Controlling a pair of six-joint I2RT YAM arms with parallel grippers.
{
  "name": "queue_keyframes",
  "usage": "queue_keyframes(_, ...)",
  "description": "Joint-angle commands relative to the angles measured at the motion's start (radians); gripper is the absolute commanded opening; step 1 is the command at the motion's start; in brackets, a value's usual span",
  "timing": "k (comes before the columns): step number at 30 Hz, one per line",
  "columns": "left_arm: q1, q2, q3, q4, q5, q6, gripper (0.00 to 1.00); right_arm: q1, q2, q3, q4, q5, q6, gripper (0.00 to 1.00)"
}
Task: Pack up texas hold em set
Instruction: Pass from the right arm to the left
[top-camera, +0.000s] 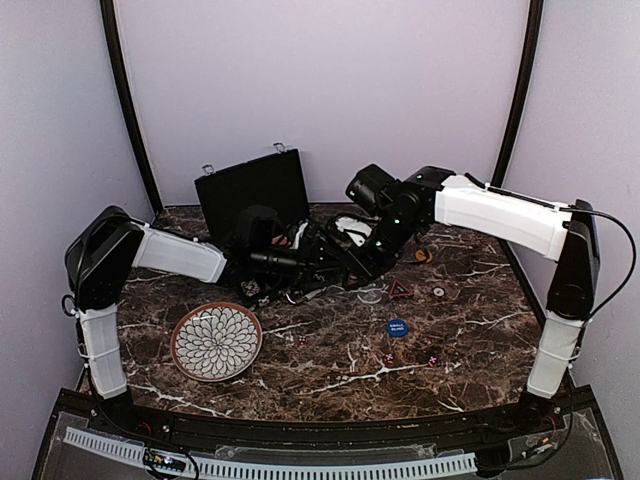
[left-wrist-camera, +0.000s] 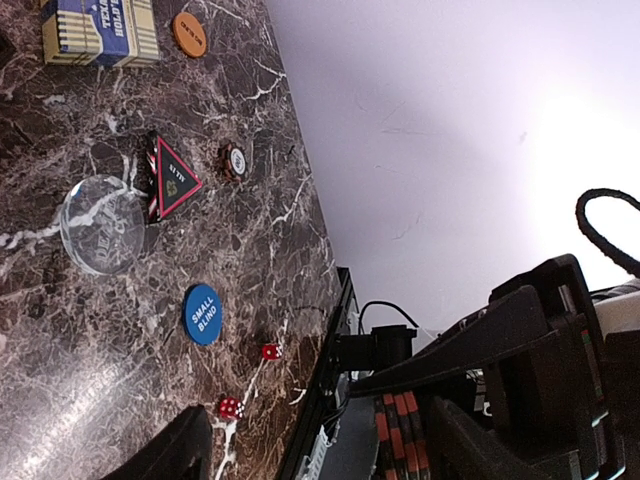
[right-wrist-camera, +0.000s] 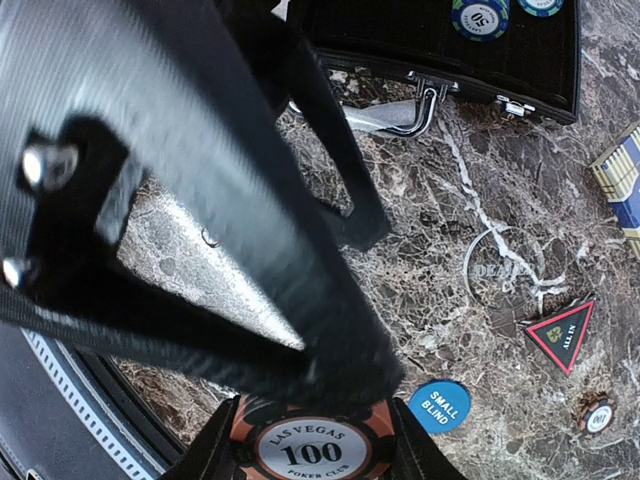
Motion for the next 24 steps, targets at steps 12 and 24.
queue_keyframes(12,-0.043,0.037,0.068,0.016,0.085,-0.025,0.53,0.012,0.023,0.020,-0.003,0.009,-0.013,0.21)
queue_keyframes(24,-0.046,0.059,0.070,0.109,0.132,-0.075,0.00,0.012,0.027,-0.018,0.012,0.056,-0.016,0.34)
